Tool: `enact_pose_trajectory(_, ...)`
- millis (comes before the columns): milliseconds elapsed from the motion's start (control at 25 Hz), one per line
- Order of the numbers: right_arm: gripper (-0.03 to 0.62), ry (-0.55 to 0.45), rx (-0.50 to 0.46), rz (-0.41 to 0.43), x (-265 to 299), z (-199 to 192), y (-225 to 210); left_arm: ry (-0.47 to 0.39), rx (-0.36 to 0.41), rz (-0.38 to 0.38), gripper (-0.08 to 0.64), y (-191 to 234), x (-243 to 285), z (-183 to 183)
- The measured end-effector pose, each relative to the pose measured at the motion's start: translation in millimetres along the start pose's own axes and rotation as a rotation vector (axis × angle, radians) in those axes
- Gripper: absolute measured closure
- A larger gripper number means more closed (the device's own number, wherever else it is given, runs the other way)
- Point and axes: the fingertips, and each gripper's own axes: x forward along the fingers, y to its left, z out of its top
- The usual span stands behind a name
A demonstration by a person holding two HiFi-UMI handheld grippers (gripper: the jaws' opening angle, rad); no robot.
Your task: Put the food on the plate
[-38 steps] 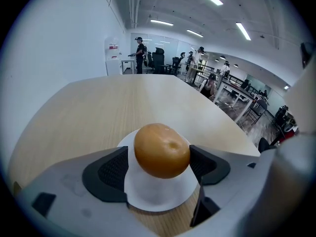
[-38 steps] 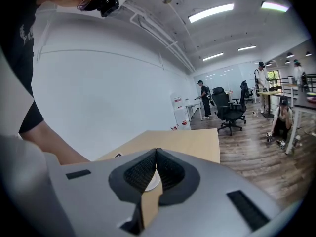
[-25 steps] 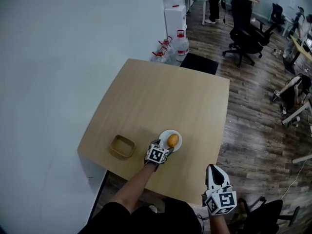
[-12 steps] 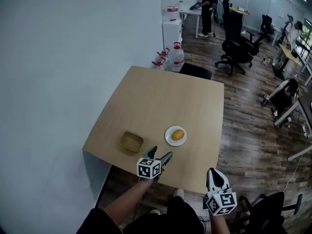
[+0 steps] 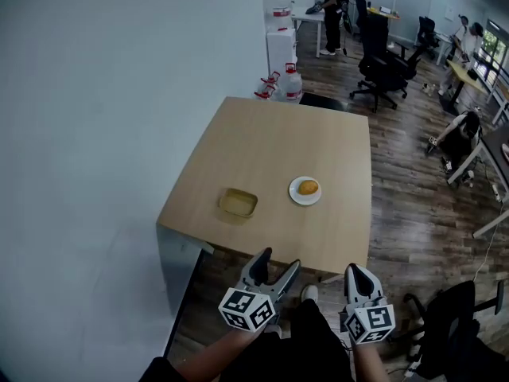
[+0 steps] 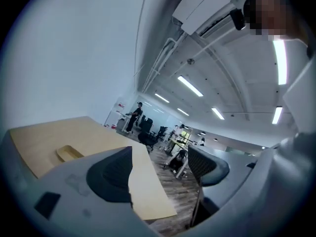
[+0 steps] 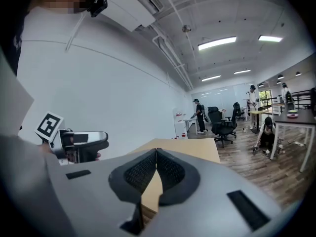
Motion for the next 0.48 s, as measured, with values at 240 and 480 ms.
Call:
enact_pose_trajectory(240, 0.532, -0.028, -0.020, -0.018, -55, 9, 24, -0.014, 0.064, -0.048, 0.239, -42, -62, 9)
enact_pose_trajectory(480, 0.532, -0.095, -0.025, -0.100, -71, 8, 38, -0.029, 0.095, -0.018, 0.459, -40, -75, -4)
